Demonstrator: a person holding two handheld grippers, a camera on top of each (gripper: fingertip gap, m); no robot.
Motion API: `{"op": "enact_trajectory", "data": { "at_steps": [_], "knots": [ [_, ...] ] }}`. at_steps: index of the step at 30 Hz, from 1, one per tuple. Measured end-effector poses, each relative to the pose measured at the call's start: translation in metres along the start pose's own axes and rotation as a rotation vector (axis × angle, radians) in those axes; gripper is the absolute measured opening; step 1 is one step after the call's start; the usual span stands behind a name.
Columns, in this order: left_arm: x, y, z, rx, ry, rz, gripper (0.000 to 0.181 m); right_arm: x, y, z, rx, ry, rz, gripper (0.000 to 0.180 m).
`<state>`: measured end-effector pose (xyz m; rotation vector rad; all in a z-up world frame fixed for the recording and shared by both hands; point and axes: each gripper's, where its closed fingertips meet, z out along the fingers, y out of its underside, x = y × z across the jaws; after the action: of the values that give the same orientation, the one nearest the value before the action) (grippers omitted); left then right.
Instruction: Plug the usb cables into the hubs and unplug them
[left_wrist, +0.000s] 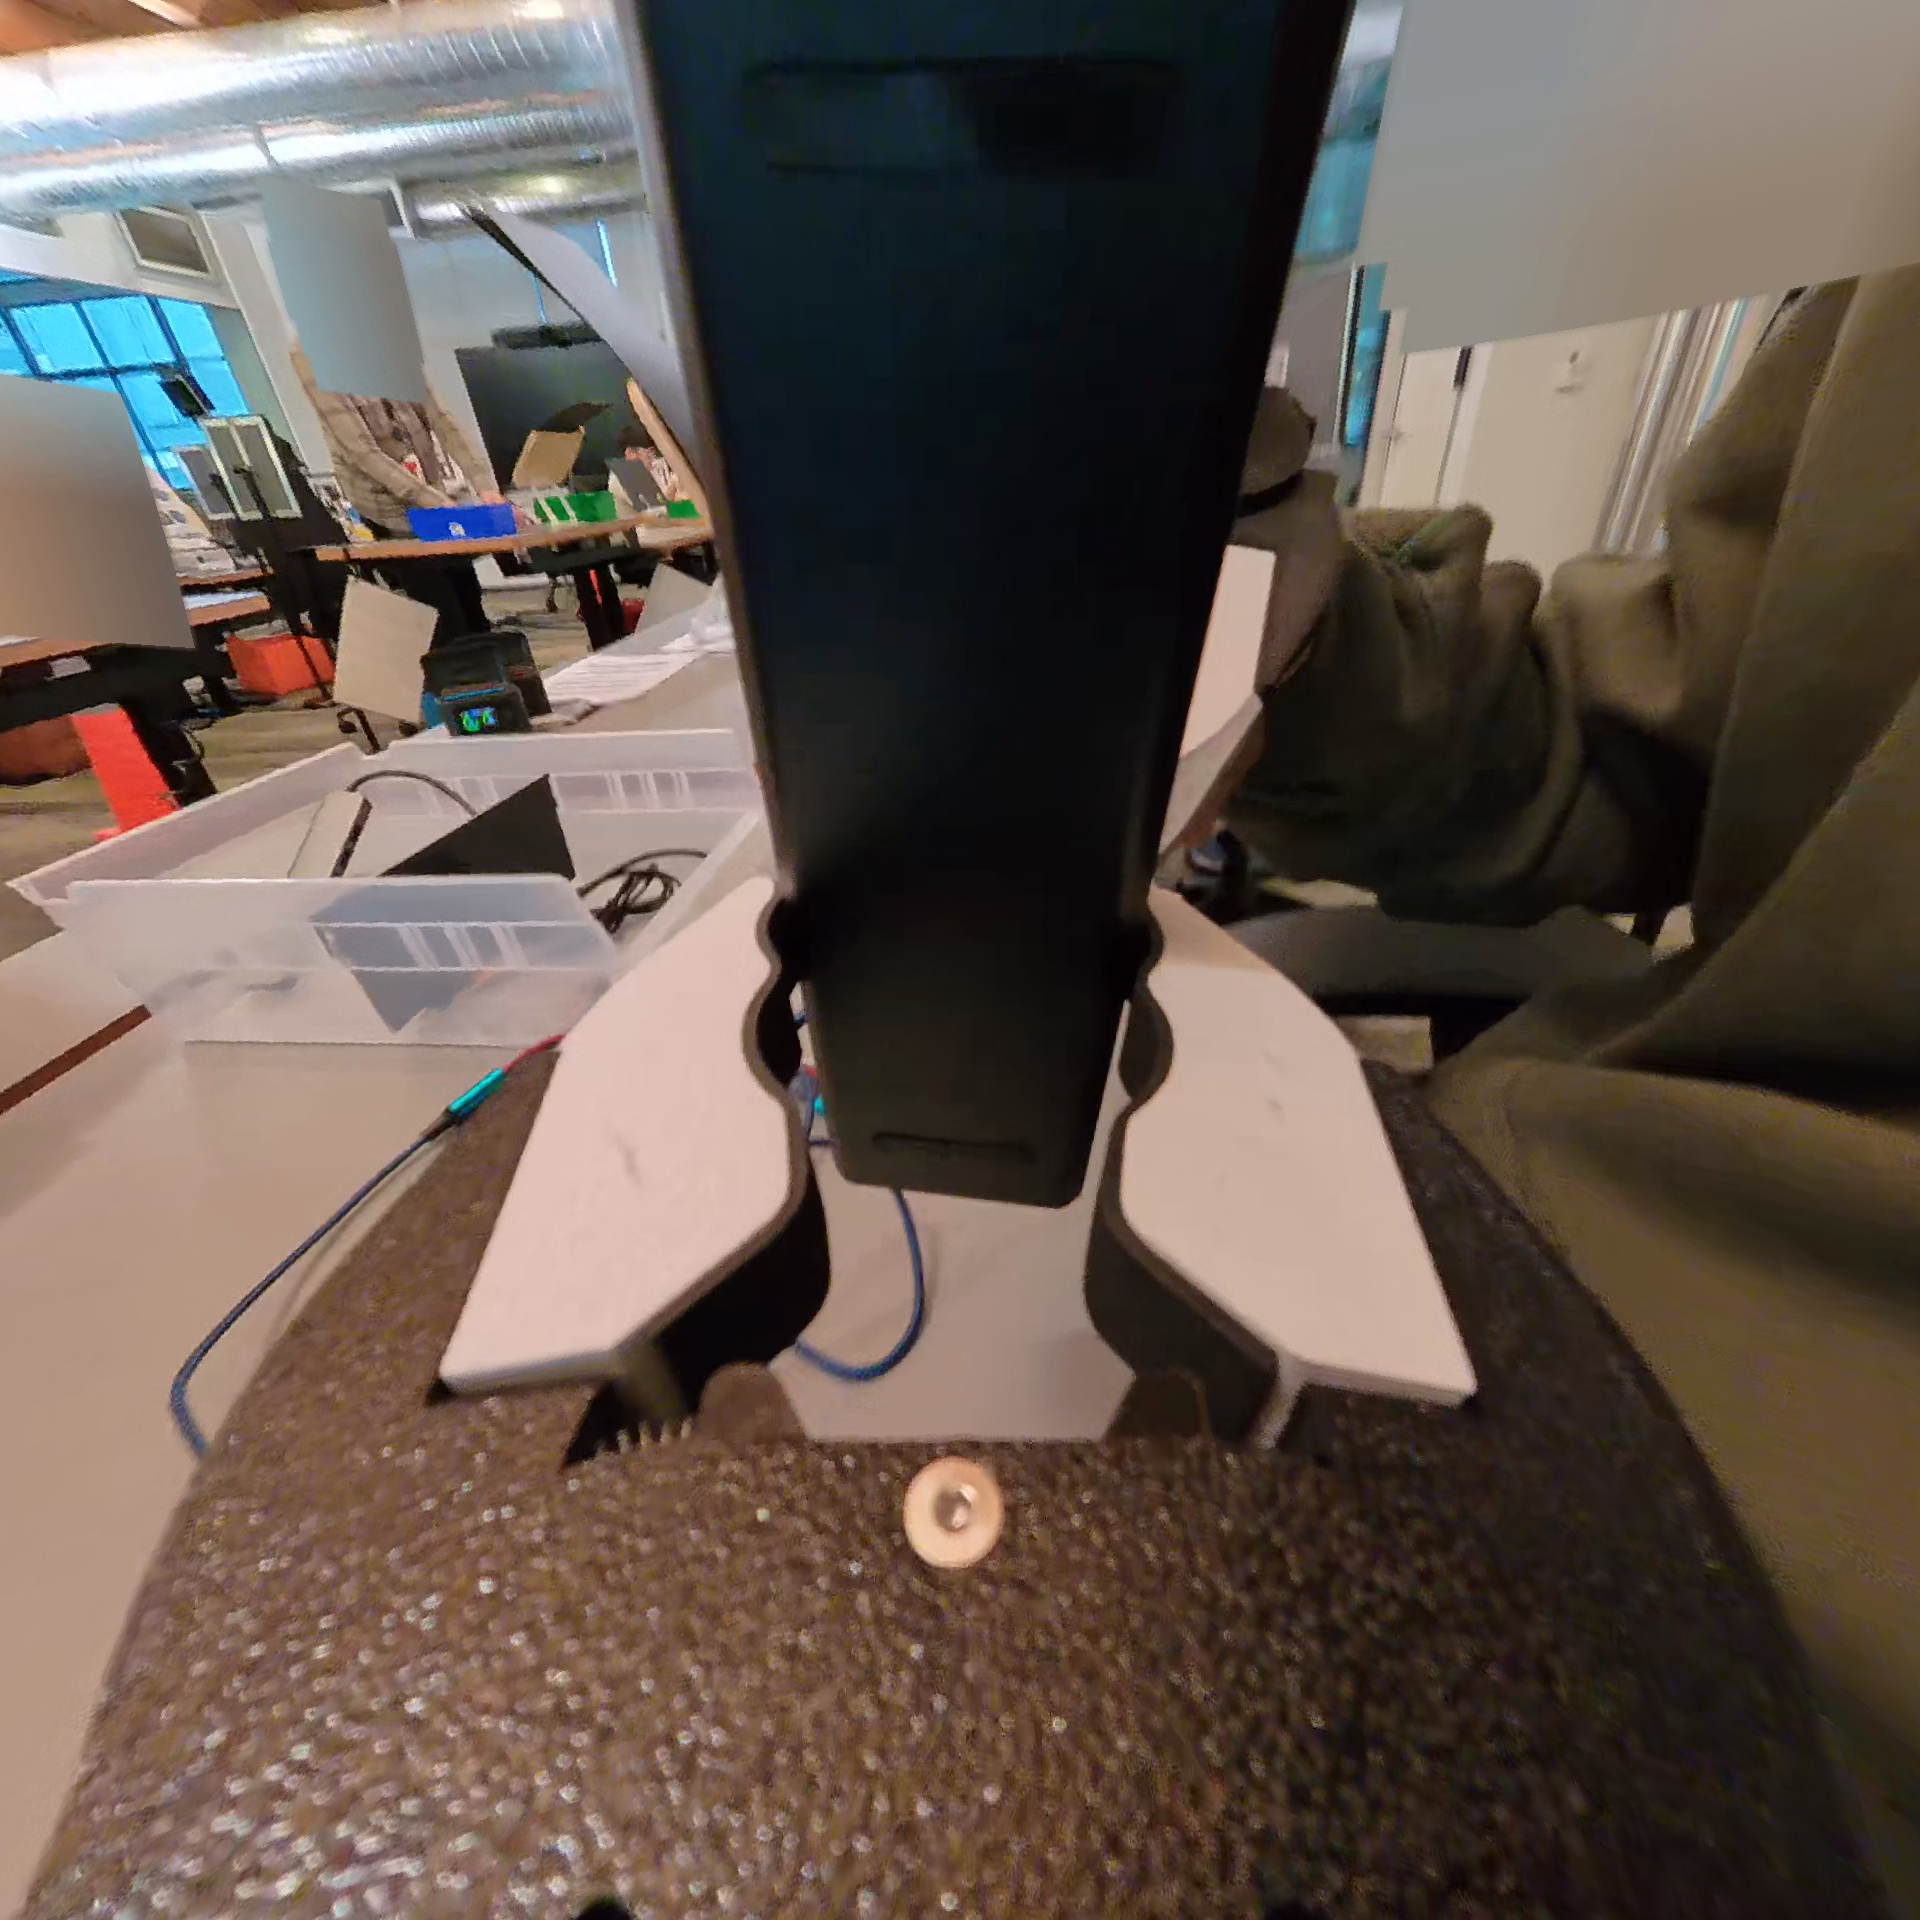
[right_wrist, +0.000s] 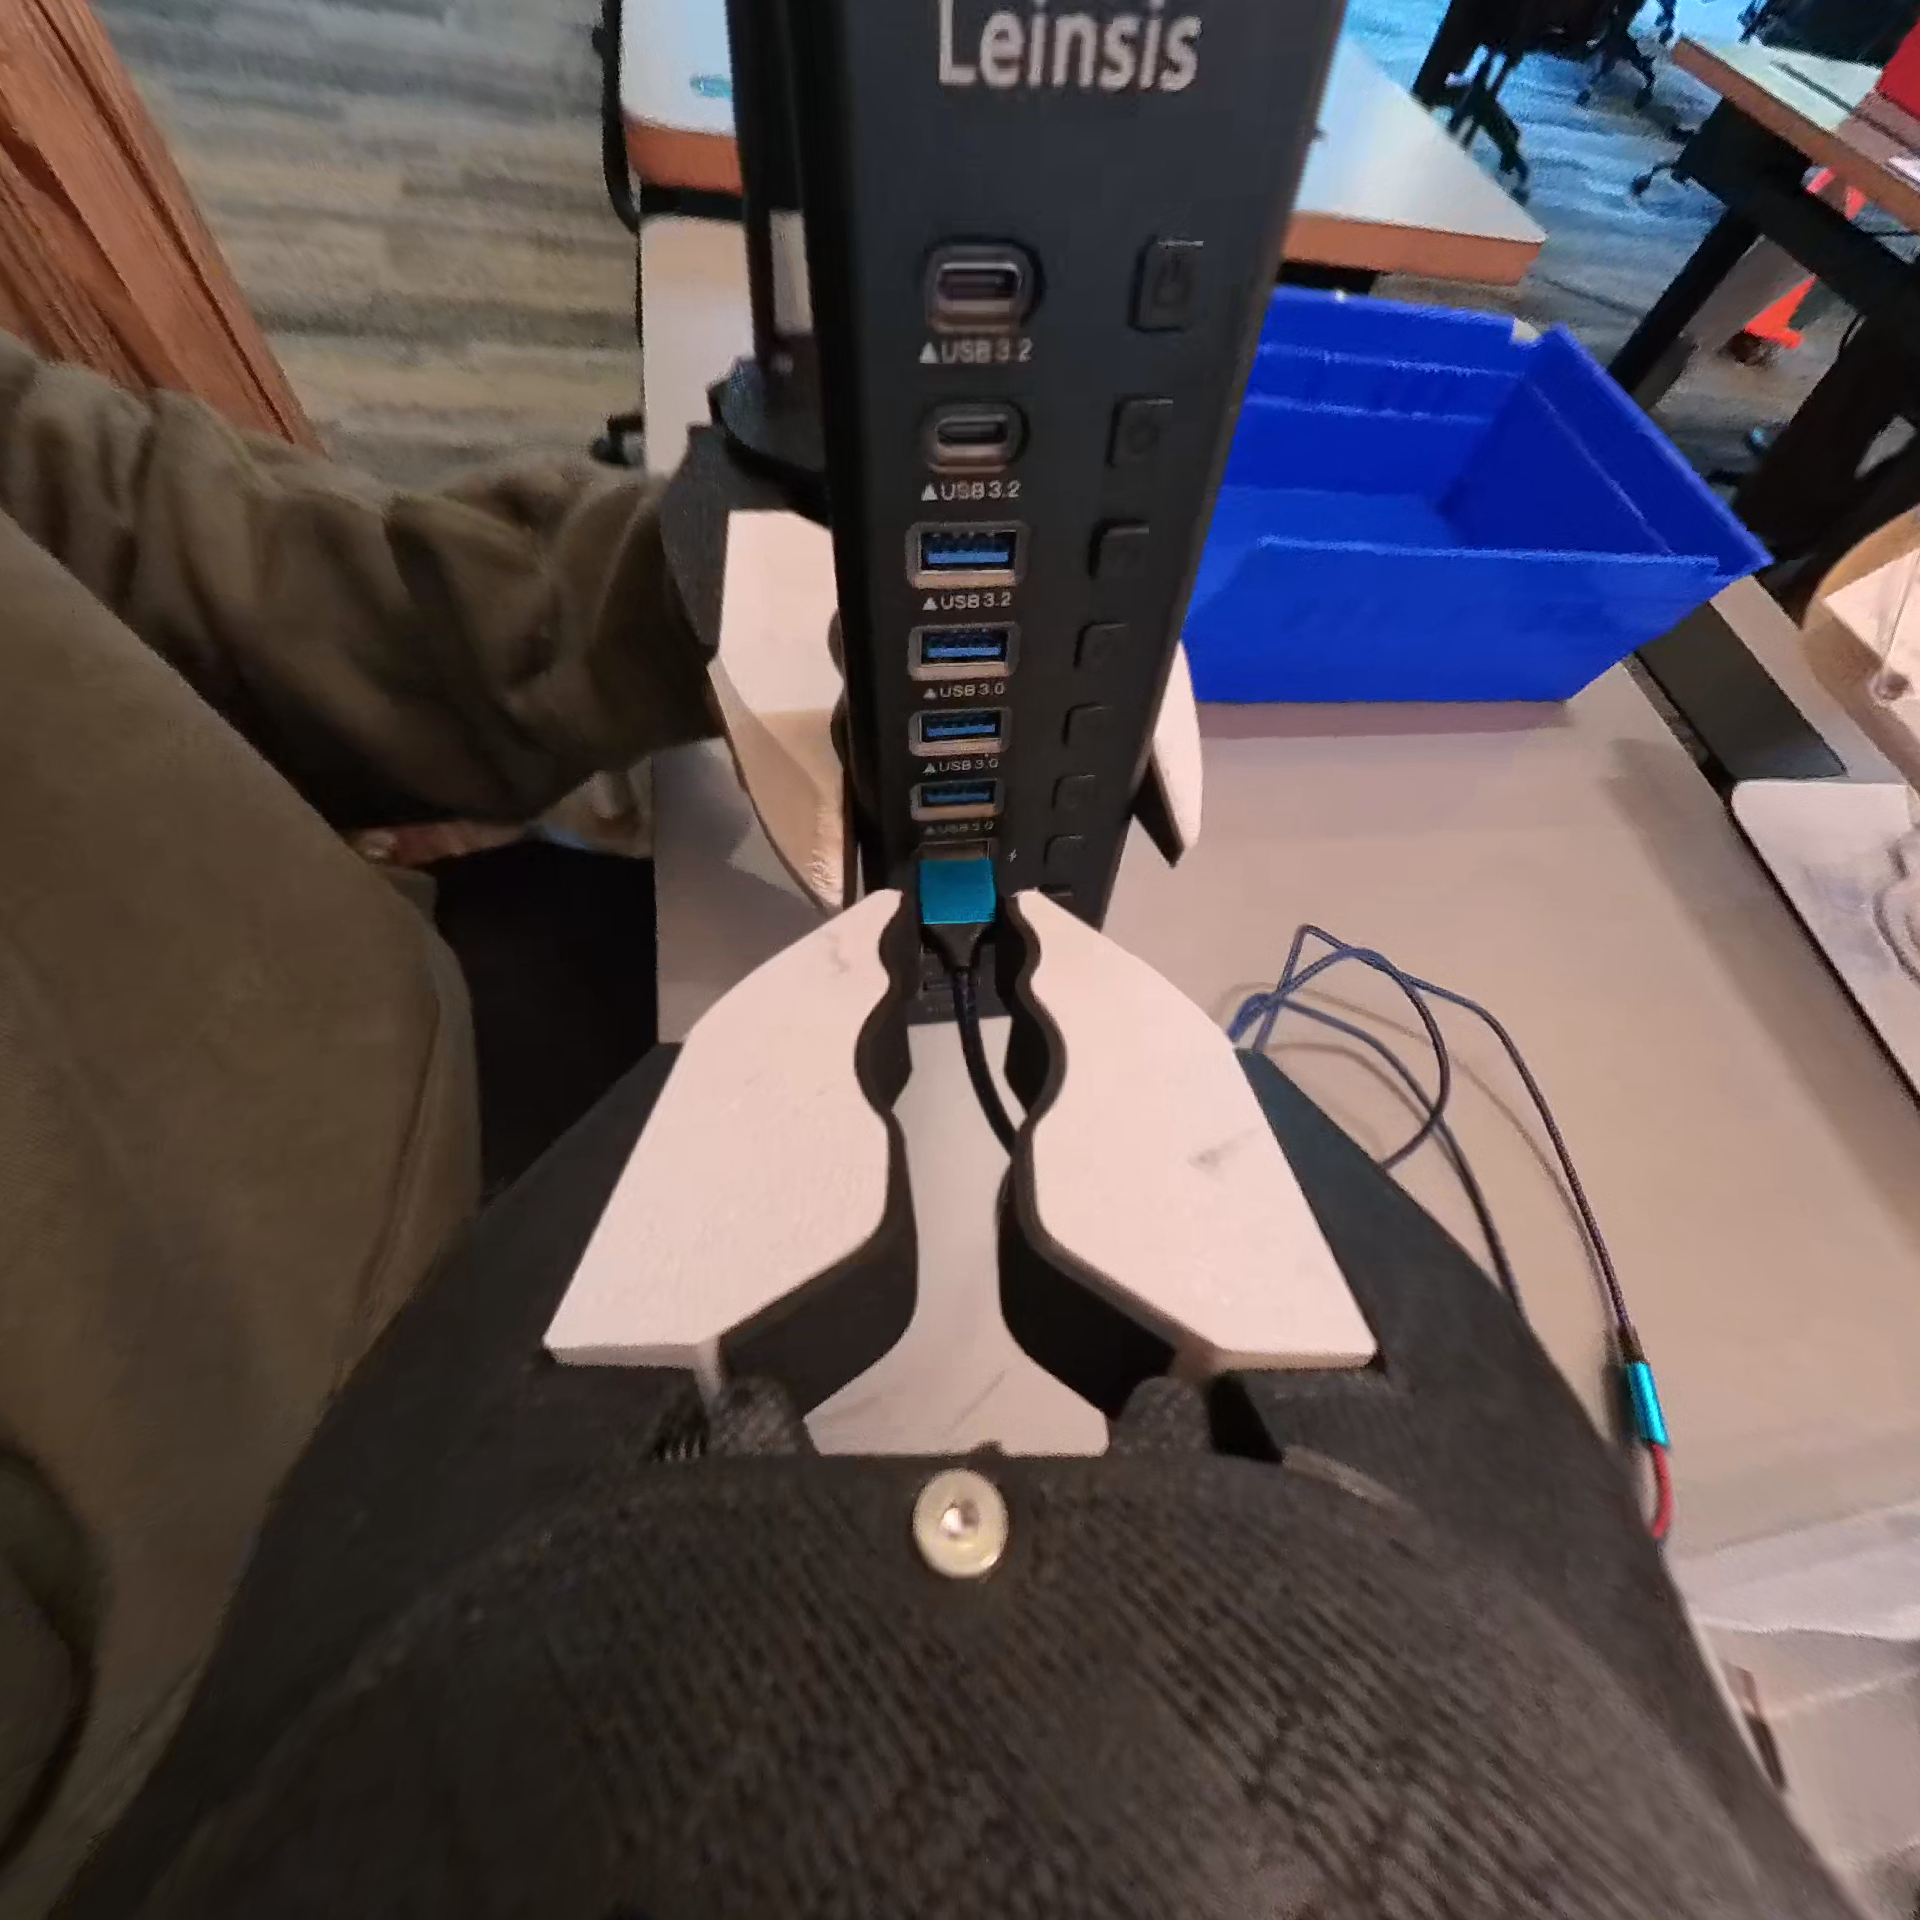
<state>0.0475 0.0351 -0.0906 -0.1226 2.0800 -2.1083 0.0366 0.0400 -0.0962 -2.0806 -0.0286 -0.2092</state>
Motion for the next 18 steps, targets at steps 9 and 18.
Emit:
{"op": "enact_trajectory", "data": {
  "at_steps": [9,18],
  "knots": [
    [0.002,0.005,0.000,-0.029,0.003,0.010,0.059,0.000,0.004,-0.005,-0.002,-0.021,0.012,0.015],
    [-0.052,-0.023,-0.077,0.068,-0.245,-0.026,0.059,0.087,0.049,-0.076,0.055,0.309,0.199,0.014]
  ]
}}
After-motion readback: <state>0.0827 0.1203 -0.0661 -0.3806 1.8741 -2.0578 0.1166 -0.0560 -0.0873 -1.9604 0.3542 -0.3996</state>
